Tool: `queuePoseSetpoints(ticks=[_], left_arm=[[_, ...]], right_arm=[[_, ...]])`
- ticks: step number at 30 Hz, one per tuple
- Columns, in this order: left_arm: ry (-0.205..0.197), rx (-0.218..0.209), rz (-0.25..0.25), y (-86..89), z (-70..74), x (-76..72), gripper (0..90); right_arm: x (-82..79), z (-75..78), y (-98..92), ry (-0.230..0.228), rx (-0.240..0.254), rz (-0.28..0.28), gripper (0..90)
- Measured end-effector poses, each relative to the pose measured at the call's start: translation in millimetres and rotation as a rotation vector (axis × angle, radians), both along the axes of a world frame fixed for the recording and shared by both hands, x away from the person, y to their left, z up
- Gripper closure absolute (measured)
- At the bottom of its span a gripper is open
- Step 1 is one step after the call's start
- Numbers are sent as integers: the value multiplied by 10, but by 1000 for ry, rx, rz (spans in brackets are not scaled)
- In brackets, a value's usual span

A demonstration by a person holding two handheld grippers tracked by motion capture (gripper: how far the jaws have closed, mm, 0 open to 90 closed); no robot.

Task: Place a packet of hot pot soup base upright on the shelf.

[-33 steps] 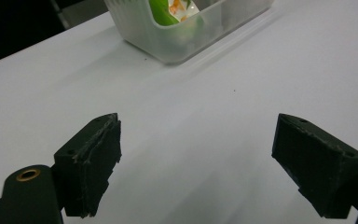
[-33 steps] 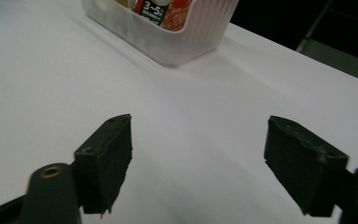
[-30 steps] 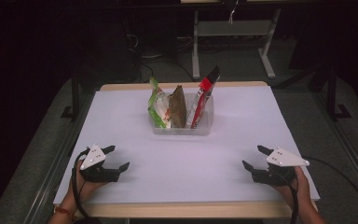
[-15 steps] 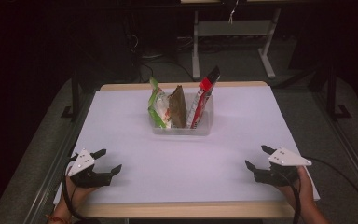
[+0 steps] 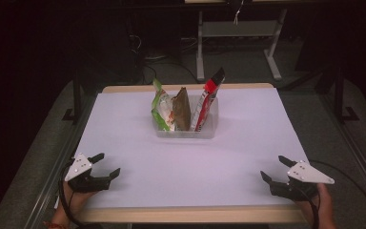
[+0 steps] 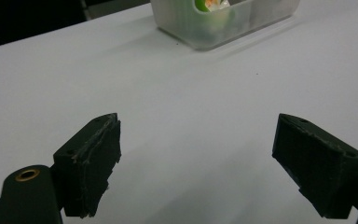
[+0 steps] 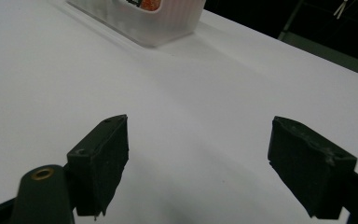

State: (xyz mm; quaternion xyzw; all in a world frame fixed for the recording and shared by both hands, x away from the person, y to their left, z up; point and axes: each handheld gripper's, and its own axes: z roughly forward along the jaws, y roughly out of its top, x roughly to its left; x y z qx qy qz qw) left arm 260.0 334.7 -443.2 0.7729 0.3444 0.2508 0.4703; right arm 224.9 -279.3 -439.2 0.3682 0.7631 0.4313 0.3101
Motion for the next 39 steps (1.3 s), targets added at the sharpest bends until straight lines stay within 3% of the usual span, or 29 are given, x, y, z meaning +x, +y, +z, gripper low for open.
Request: queuePoseSetpoints(ticks=[4,13,23,27,39], left_arm=[[10,8,0,-21,-13,20,145],[0,-5,-3,-13,0,2,146],[-8,-16,-11,-1,8,-19,146],[-7,-14,-12,-1,4,-14,146],[8,-4,-21,-14,-11,4,148]], right_arm=[[25,-50,-37,17,28,-13,200],[50,-95,-5,27,16,6,199],[23,-97,-23,9,26,-8,194],[24,-102,2,11,16,20,203],[8,-114,14,-3,-15,23,202]])
